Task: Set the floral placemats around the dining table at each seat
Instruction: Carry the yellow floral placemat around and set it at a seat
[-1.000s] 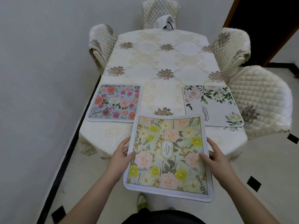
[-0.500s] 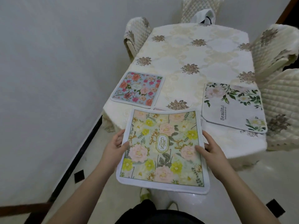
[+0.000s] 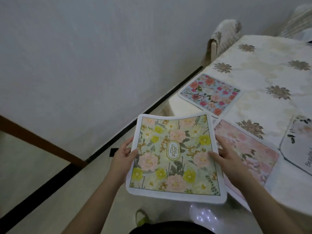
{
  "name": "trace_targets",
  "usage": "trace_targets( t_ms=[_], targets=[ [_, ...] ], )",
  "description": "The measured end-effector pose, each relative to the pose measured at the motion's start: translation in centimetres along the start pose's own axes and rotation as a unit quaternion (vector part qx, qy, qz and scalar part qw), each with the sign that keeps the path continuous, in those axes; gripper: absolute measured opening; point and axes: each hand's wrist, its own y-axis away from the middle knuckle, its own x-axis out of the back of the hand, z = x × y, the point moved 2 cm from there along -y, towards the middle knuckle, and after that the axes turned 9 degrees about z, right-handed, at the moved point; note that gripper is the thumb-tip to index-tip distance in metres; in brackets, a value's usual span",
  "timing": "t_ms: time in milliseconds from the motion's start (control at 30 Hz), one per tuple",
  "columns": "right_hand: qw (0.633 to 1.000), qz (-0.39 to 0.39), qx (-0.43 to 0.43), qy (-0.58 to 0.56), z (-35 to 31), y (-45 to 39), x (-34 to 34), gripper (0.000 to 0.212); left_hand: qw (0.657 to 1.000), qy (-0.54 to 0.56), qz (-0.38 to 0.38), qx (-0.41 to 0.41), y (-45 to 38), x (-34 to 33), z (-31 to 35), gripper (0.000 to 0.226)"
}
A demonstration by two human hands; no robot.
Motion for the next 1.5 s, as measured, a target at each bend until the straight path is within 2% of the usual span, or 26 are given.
trace_targets(
  t_ms=[400,633,1000,1167,1300,1500],
  targets=[
    [0.989,-0.119,0.064,0.057,-6.4,0.8,-20.9,0.062,0.99,0.04,0.136,0.01,-4.1,20.5,-2.1,0.039],
    [0.98,-0.17,0.092,0.056,-8.7,0.6,-27.9,0.059,0.983,0.045,0.18,0.001,-5.3,26.4,-2.4,0.041],
    [0.986,-0.151,0.044,0.055,-8.1,-3.5,-28.6,0.063,0.987,-0.014,0.154,-0.052,-8.0,25.6,-1.8,0.044],
    [0.988,-0.149,0.031,0.026,-8.5,-7.4,-26.8,0.055,0.99,-0.012,0.132,-0.043,-12.0,22.1,-0.4,0.045],
    [0.99,-0.133,0.038,0.008,-10.1,-11.3,-25.2,0.055,0.992,-0.007,0.122,-0.041,-15.3,18.5,2.2,0.045],
    [0.993,-0.11,0.005,-0.029,-11.1,-17.0,-23.6,0.054,0.994,-0.015,0.104,-0.04,-20.2,15.0,6.3,0.044]
  ],
)
